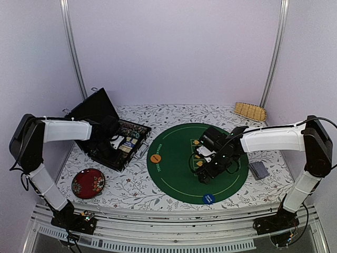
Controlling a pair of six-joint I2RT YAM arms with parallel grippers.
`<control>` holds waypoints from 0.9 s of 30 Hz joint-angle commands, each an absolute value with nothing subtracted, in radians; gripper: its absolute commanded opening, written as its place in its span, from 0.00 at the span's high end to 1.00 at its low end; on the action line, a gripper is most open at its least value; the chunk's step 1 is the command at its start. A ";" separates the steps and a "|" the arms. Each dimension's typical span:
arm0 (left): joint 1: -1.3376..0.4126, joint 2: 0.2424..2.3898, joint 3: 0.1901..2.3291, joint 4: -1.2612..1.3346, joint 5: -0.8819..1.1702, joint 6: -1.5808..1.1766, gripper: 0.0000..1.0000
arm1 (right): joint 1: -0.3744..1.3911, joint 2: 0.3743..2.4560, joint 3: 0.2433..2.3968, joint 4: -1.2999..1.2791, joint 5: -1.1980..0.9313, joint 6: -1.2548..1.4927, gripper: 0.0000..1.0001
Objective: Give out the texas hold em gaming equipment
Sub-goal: Pick up the pile of poker chips from the chip case.
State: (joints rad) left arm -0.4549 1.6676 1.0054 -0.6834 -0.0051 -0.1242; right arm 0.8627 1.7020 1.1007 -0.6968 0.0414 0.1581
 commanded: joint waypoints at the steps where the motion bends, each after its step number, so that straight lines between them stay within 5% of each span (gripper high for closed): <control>1: -0.449 1.685 0.973 -0.625 0.088 -0.100 0.62 | 0.861 1.706 1.118 -0.707 0.028 0.155 0.01; 4: -0.449 1.693 0.974 -0.626 0.109 -0.093 0.76 | 0.861 1.704 1.119 -0.708 0.027 0.155 0.01; 7: -0.450 1.673 0.980 -0.633 0.116 -0.095 1.00 | 0.861 1.695 1.120 -0.707 0.025 0.155 0.01; 18: -0.450 1.453 1.113 -0.727 -0.030 -0.203 1.00 | 0.861 1.565 1.176 -0.662 0.035 0.106 0.01; 27: -0.511 1.285 1.055 -0.305 0.376 -0.534 1.00 | 0.907 1.506 1.285 -0.353 0.099 -0.195 0.03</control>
